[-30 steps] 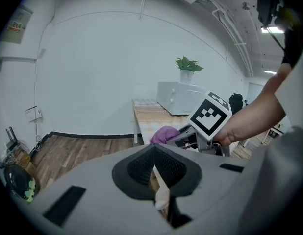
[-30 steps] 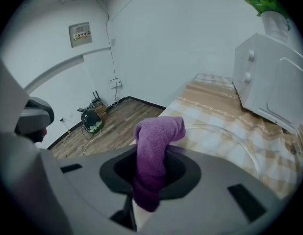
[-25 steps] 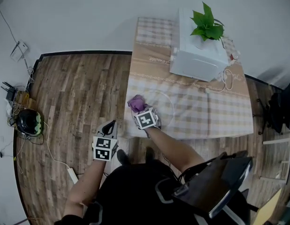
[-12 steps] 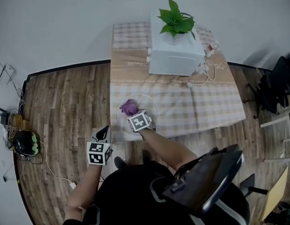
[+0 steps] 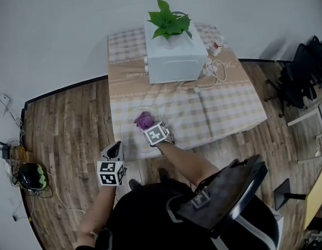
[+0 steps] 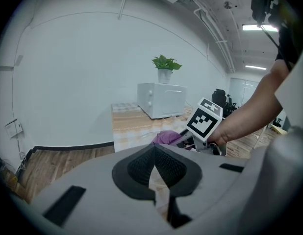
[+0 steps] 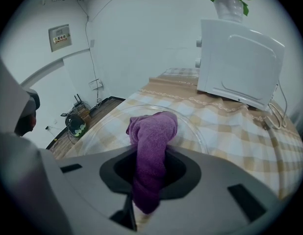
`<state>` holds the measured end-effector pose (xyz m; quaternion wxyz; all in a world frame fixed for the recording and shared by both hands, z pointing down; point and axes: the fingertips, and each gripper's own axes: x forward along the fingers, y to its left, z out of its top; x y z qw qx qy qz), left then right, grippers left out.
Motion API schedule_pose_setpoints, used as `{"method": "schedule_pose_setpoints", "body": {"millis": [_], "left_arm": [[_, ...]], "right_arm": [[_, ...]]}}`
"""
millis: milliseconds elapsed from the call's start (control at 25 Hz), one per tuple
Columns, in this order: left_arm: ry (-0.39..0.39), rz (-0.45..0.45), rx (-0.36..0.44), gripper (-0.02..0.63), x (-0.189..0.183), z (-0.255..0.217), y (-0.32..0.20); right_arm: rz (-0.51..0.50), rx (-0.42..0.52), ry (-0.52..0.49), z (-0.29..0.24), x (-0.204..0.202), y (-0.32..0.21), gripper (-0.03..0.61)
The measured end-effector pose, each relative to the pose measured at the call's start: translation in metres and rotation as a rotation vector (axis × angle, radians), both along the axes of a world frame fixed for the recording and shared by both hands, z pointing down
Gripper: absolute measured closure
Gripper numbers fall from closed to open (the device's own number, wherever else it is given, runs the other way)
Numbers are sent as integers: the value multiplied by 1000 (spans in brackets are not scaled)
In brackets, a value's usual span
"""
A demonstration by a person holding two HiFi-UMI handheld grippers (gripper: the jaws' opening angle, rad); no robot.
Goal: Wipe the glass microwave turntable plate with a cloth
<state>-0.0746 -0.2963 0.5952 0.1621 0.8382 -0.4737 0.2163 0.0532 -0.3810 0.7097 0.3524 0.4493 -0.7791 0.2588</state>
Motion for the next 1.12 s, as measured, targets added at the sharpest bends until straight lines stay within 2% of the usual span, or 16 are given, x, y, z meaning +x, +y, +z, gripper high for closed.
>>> {"method": "schedule_pose_setpoints", "body": {"millis": [520,800,960,1120], "left_arm": [[14,95,10,612,45,-6,-4],[40,125,7,612,52,-10,-3],[71,132,9,612,46,-14,-1],[97,131,7,612,32,-15,2]], "right_arm": [[98,-3,48,0,66,0,489],[151,-7,86,-3,90,2,489],[177,17,90,-15,91,3,489],[163,52,69,-34,68,8,489]]}}
